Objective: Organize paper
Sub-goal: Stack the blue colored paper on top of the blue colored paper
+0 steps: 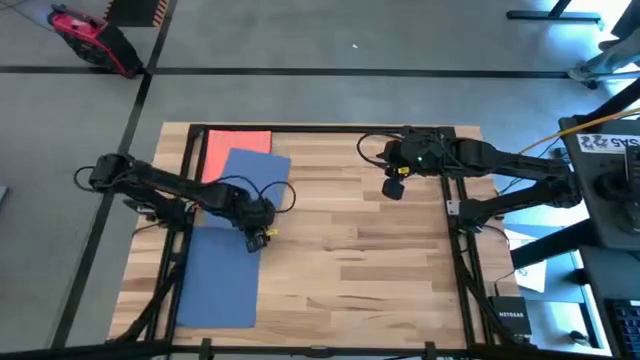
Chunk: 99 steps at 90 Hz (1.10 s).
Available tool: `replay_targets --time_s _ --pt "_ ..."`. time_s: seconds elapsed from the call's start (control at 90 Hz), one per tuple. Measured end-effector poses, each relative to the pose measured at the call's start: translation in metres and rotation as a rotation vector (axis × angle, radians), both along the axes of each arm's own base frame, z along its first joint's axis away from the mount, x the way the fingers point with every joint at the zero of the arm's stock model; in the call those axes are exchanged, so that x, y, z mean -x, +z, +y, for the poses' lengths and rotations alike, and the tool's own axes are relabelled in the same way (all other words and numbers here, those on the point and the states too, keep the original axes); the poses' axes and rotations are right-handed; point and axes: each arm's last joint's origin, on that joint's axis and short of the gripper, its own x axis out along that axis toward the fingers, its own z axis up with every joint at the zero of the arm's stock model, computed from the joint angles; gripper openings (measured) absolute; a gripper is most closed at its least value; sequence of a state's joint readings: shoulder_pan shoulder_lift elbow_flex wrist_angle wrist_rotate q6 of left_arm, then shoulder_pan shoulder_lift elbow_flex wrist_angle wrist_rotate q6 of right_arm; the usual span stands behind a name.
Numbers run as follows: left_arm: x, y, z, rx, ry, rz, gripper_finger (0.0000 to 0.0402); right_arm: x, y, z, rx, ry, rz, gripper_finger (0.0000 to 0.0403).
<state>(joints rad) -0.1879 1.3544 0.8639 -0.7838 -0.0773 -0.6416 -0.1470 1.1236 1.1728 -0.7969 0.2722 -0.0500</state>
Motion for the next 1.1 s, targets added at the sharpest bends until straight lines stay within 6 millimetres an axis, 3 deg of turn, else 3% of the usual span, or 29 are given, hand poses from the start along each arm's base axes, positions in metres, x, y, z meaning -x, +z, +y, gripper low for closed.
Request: replay_targets --time_s 0.478,0.811,1.1 --pt "0.034 0.022 -0.080 0.145 0.537 -0.195 0.0000 0.003 -0.002 -0.008 0.005 0.033 0.036 0.0083" --pt "0.061 0.050 -0.107 0.151 0.581 -0.144 0.0000 0.006 -0.002 -0.023 -0.019 0.044 0.035 0.0083" --pt "0.070 0.053 -0.145 0.225 0.595 -0.107 0.0000 0.007 -0.002 -0.025 -0.031 0.051 0.031 0.0083"
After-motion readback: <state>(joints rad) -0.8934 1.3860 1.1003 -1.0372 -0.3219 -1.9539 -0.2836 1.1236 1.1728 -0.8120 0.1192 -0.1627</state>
